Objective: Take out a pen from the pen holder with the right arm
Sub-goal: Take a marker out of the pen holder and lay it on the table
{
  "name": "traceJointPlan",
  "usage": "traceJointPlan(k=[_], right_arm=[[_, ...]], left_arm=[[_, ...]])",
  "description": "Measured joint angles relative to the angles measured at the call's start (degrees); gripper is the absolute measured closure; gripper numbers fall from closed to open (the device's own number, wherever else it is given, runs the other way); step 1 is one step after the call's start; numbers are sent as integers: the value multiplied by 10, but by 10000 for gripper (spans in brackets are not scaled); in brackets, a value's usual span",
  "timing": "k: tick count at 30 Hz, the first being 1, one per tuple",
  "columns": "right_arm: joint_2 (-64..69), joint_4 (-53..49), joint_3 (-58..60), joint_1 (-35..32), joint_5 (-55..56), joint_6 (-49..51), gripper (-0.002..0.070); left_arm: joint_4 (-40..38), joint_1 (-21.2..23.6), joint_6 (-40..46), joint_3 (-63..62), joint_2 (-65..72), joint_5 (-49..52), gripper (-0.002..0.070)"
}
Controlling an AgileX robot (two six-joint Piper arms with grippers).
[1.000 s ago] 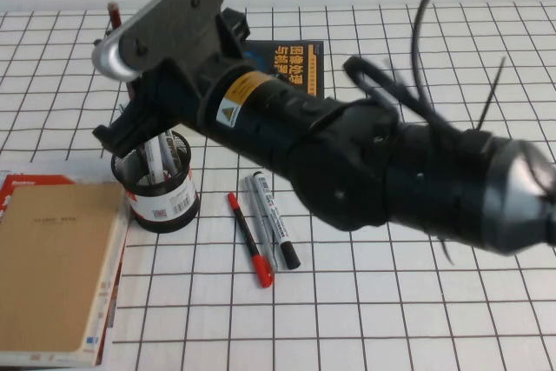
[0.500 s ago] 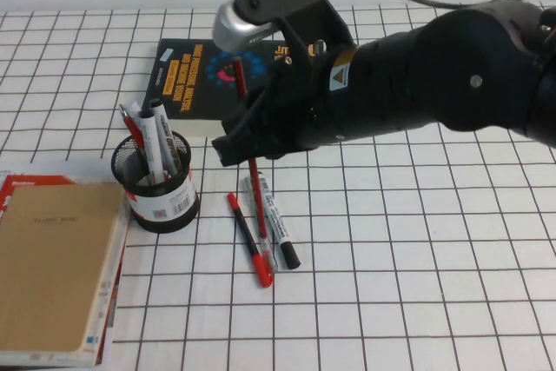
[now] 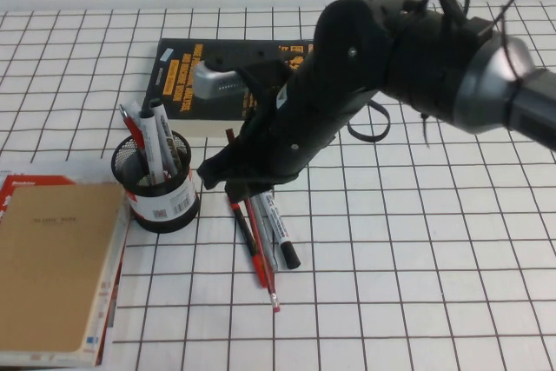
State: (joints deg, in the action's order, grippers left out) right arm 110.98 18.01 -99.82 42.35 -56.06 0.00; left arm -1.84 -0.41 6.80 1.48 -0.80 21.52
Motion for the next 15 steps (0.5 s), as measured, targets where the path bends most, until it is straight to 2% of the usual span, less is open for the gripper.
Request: traceJointPlan(k=[15], right_arm=[[227, 23, -245, -10, -95, 0, 658]], left_arm=[[0, 0, 0, 0, 0, 0, 679]])
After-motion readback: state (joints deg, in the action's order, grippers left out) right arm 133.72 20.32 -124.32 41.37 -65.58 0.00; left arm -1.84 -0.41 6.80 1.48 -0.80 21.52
